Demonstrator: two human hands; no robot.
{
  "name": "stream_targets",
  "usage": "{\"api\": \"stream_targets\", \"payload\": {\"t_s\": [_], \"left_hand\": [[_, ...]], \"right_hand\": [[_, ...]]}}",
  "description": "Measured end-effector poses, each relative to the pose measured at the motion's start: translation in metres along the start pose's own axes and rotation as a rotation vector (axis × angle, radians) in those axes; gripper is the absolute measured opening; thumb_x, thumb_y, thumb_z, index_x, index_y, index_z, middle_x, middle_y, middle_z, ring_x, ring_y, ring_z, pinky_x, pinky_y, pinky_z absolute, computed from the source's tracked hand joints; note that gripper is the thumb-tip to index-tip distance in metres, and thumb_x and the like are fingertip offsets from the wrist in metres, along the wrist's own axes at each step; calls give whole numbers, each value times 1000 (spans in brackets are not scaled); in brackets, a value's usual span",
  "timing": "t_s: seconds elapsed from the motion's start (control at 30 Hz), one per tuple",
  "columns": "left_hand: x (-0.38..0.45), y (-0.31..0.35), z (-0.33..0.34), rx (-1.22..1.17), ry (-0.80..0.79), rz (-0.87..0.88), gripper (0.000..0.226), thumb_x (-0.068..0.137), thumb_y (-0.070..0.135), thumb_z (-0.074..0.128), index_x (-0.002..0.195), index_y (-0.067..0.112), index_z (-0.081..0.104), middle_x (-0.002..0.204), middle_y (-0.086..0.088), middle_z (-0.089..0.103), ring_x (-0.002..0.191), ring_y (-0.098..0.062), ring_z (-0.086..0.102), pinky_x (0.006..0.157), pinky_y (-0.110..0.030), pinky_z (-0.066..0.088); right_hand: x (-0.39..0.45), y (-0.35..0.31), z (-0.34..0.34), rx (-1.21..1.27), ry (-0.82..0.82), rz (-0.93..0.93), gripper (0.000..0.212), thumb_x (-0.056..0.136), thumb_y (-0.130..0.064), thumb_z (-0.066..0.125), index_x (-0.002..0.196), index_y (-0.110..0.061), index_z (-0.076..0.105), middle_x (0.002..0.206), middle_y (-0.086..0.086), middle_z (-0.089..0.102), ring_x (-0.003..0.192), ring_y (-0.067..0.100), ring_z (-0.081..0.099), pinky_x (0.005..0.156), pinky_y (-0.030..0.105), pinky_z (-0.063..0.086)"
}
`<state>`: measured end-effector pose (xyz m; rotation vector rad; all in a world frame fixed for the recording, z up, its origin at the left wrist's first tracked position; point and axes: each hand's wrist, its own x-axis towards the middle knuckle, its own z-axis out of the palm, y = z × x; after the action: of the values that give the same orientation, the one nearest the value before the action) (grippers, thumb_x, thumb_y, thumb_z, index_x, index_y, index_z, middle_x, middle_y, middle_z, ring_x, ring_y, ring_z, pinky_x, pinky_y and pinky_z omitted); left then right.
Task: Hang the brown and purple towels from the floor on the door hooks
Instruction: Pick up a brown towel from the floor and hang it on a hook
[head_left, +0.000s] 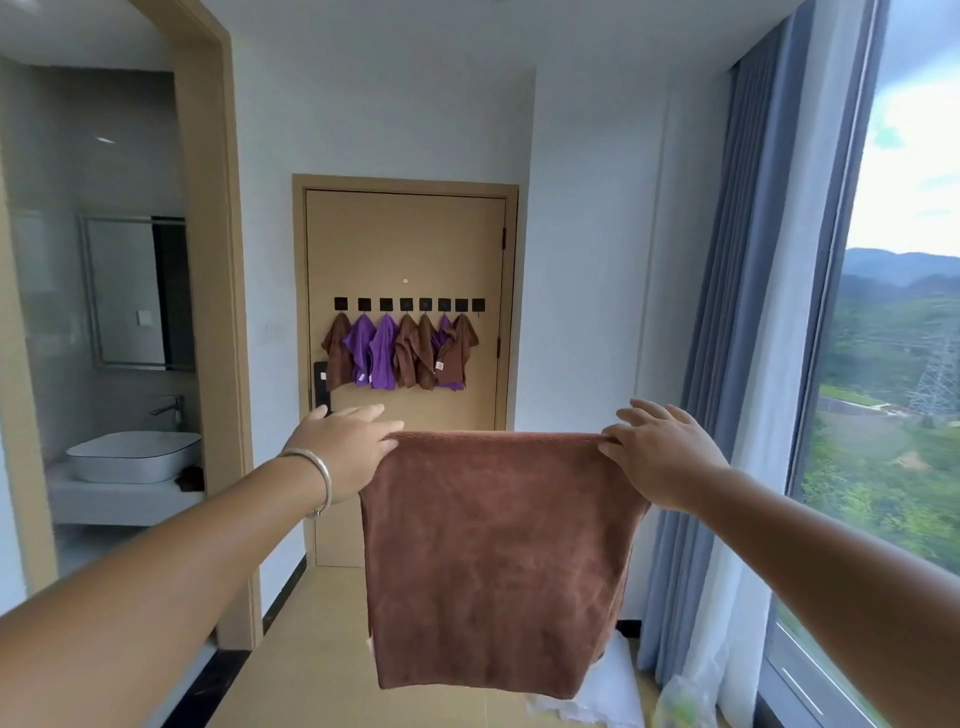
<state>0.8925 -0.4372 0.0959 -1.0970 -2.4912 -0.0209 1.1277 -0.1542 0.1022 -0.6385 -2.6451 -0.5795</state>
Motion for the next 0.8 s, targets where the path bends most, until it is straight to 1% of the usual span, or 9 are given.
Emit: {"api": "stream_targets", "payload": {"t_s": [0.17,0.3,0.6,0.8], "left_hand": [[64,-15,36,45,-2,3,43,103,41,19,145,41,31,157,7,23,141,-13,27,114,-41,19],[123,-26,62,100,-3,-19,44,103,40,18,145,42,30,158,9,21,141,-14,28,113,-39,21],[265,-34,102,119,-3,-56,45,103,41,18,145,39,33,155,8,26,138,-15,33,111,-38,25],[335,-46,150,114,-31,-59,44,103,40,18,143,37,36,147,9,37,129,-15,43,105,-36,30]], "right_hand": [[71,5,48,29,1,-12,46,101,-51,22,136,-37,49,150,-6,38,146,18,18,117,41,19],[137,13,84,56,9,-42,50,100,-53,18,136,-37,49,150,-7,38,146,17,17,118,41,17],[289,48,151,84,16,-96,50,101,-49,16,137,-36,48,150,-7,38,145,17,17,118,42,16],[364,49,206,79,-8,-118,46,102,-46,19,138,-37,46,149,-8,38,145,17,17,117,41,17]]}}
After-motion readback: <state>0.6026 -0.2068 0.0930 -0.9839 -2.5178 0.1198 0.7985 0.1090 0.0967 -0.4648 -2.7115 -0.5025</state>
